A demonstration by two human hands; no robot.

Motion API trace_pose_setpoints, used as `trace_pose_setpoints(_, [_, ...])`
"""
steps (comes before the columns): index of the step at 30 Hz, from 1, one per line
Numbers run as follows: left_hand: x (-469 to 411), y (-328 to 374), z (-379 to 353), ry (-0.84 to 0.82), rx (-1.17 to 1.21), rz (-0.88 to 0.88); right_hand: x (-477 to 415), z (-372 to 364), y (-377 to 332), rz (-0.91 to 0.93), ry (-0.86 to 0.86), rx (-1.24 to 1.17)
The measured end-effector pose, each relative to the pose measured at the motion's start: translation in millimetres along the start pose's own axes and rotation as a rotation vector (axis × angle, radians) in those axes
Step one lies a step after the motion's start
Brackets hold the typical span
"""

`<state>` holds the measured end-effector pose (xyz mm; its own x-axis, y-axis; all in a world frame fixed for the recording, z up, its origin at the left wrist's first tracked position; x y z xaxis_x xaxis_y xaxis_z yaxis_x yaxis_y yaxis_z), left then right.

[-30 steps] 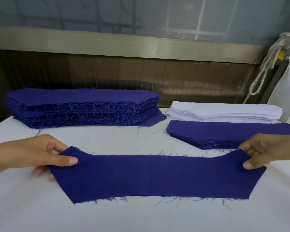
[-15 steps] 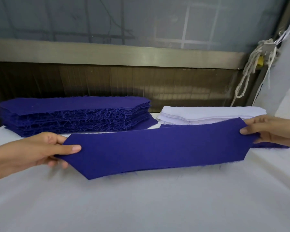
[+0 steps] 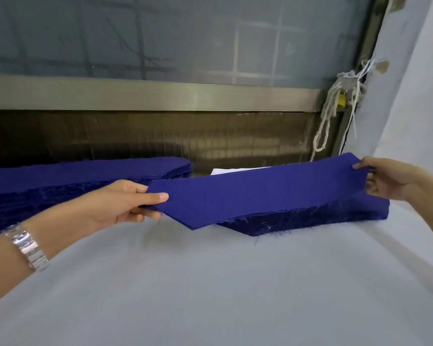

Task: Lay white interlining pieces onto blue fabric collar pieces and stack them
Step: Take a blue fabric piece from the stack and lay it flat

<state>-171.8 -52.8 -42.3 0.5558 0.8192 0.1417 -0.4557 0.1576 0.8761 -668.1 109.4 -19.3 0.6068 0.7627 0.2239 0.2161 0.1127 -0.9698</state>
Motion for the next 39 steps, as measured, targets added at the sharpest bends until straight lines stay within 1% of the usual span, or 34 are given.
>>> trace_pose_setpoints(7, [-46, 32, -37, 0.032, 0.026, 0.008, -23, 33, -3, 0.003, 0.142, -0.077])
trace_pose_setpoints(13, [-67, 42, -67, 0.014, 0.048, 0.044, -29, 53, 5, -0.004, 0.25, -0.034])
trace_pose_setpoints(18, [-75, 34, -81, -0.006, 0.035, 0.084, -36, 63, 16, 0.033, 0.369, 0.079])
trace_pose_setpoints(23, [-79, 26, -87, -0.005, -0.067, 0.14, -43, 66, 20, 0.05, 0.445, 0.221])
trace_pose_setpoints(31, [-82, 11, -90, 0.037, -0.225, 0.067, -51, 70, 31, 0.115, 0.481, 0.39])
trace_pose_setpoints(35, [-83, 10, -90, 0.095, -0.224, 0.024, -51, 70, 31, 0.162, 0.488, 0.474])
trace_pose_setpoints(39, [-84, 12, -91, 0.105, -0.22, -0.003, -54, 74, 32, 0.178, 0.483, 0.506])
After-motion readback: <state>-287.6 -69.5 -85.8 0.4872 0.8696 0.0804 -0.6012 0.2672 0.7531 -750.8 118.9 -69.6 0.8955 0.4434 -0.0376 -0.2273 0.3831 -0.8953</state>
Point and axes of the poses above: each hand's wrist, its own x-axis away from the middle knuckle, its own z-axis out of the back of the hand, y = z × x, the point moved 2 cm from there along -x, towards the middle knuckle, and after that the axes turned 10 degrees about -x, right-handed, at the moved point
